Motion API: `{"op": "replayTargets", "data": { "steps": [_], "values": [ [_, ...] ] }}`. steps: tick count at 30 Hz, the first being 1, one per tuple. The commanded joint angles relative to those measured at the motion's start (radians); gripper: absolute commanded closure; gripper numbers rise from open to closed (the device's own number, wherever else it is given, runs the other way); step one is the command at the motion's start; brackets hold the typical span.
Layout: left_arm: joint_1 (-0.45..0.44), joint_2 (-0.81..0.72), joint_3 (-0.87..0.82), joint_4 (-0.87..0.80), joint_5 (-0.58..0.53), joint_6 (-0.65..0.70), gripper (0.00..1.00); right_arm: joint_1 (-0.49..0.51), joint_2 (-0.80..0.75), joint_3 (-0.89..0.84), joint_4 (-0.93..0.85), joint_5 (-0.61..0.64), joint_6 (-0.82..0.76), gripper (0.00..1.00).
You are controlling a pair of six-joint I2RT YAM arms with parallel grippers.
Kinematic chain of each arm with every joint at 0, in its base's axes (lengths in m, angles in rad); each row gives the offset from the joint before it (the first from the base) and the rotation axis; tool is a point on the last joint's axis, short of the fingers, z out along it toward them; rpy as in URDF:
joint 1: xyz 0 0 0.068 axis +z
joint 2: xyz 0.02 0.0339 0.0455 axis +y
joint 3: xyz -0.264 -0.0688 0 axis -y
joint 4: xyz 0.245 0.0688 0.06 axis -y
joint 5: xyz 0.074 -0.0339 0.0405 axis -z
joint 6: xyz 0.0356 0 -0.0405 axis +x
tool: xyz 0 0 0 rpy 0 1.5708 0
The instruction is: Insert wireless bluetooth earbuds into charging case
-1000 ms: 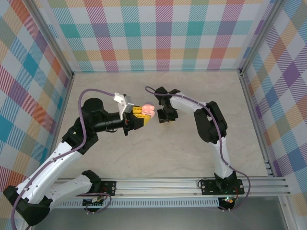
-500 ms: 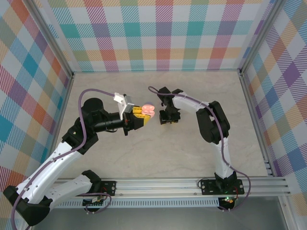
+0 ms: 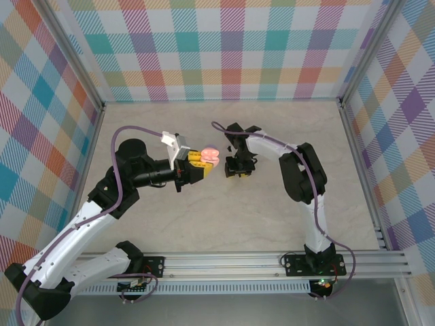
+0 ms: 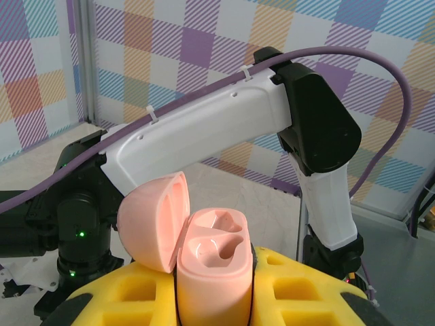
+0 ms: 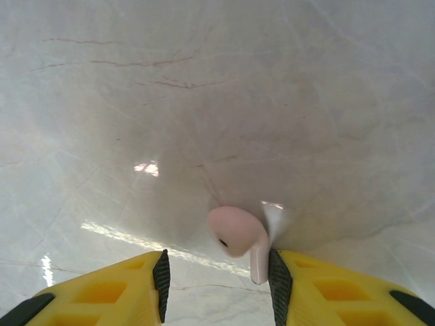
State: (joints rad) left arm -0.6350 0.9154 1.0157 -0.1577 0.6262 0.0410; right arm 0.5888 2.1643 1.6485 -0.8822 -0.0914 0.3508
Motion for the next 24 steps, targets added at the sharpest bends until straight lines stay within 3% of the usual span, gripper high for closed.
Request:
{"op": "replayTargets", "data": {
  "steps": [1,11,17,24],
  "values": [
    [-0.002,0.001,-0.015,0.022,0.003,-0.01,0.87,0.005,-0.016,-0.01,-0.005,-0.047,-0.013,0.56],
    [-0.002,0.01,-0.014,0.029,0.002,-0.01,0.87,0.004,-0.036,-0.01,0.004,0.003,-0.009,0.59],
    [-0.002,0.013,-0.018,0.031,0.006,-0.011,0.87,0.004,-0.021,0.04,-0.032,0.1,0.019,0.63],
    [-0.002,0.015,-0.021,0.035,0.006,-0.011,0.87,0.011,0.026,0.09,-0.047,0.106,0.027,0.65]
  ]
}}
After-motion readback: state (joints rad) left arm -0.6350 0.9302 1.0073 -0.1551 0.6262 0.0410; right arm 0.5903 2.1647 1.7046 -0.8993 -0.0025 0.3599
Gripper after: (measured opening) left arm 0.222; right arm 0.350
